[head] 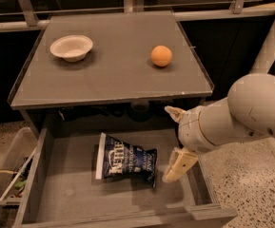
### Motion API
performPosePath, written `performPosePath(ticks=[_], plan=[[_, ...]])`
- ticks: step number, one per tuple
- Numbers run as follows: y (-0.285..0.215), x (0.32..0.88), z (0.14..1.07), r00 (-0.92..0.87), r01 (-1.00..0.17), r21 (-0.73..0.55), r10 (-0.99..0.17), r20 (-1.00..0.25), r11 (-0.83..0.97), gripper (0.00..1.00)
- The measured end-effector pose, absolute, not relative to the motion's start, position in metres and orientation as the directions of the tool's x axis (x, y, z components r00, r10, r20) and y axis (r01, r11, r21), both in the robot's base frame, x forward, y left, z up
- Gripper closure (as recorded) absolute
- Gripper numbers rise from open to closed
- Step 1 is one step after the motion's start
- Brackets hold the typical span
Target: Pick blue chip bag from top drawer and place on counter
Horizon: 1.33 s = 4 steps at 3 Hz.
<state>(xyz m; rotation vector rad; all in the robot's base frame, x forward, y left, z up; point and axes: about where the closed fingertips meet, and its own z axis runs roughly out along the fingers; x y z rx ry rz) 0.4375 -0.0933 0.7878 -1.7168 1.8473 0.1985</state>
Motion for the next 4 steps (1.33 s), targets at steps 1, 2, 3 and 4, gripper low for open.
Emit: performPosePath(ticks=[1, 2, 3, 4], plan=[[-0.078, 0.441, 0.755, 0.026, -0.952, -0.261, -0.810, -0.585, 0.158, 0.00], [-0.063, 0.443, 0.723, 0.035, -0.960, -0.235, -0.765, -0.643, 0.153, 0.00], [-0.051, 0.446, 0.694, 0.027, -0.967, -0.205, -0.742, -0.670, 0.150, 0.00], [-0.040, 0.452, 0.669, 0.016, -0.973, -0.179, -0.735, -0.678, 0.143, 0.00]])
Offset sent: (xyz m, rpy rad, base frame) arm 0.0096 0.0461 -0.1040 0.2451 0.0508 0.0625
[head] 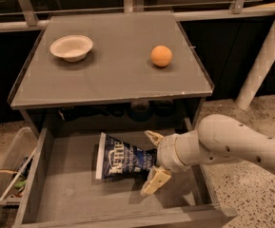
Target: Pick blue chip bag from top drawer and place on counter
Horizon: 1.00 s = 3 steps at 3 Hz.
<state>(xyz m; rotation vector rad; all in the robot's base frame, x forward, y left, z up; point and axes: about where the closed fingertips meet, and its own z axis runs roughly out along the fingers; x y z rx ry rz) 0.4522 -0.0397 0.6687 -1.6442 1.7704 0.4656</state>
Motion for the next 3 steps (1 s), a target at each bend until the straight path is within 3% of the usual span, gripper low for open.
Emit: performPosePath(ticks=[3], plan=[[-0.039, 0.486, 0.616, -0.087, -0.973, -0.110, -0.760, -0.645, 0.205, 0.00]])
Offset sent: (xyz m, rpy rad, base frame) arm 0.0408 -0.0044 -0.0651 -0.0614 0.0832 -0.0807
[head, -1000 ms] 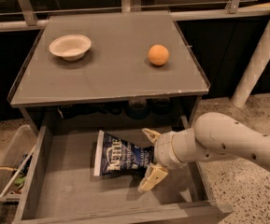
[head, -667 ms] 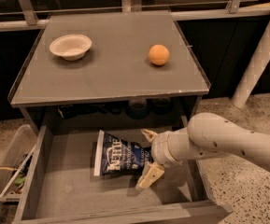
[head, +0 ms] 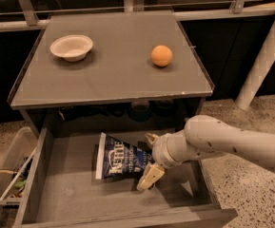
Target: Pick blue chip bag from top drawer and place on counter
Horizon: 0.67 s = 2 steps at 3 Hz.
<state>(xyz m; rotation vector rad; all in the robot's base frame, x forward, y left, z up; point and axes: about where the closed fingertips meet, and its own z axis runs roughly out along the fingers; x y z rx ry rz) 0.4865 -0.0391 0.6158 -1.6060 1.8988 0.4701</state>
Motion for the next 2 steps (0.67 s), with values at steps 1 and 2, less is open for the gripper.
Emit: performPosePath(ticks=[1, 2], plan=[[-0.0390, 0.4865, 0.6153, -0.089, -0.973, -0.108, -0.759, -0.644, 0.206, 0.18], [-0.0390, 0.4865, 0.6153, -0.089, -0.973, -0.108, -0.759, -0.644, 0.206, 0.41]])
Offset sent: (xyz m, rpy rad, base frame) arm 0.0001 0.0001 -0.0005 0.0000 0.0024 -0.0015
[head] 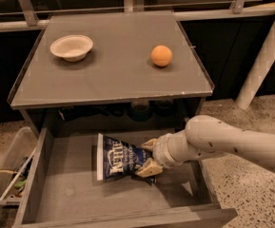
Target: Pick blue chip bag from top drawer and place on counter
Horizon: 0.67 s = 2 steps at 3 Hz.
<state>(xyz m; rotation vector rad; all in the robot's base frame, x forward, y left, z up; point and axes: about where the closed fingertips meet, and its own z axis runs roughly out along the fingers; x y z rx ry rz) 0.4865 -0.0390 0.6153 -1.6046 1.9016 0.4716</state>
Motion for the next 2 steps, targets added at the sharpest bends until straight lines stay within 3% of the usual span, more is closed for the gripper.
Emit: performPosePath(ticks=[2], plan=[[-0.0389, 0.4865, 0.6153, -0.089, -0.973, -0.108, -0.759, -0.644, 0.206, 0.88]])
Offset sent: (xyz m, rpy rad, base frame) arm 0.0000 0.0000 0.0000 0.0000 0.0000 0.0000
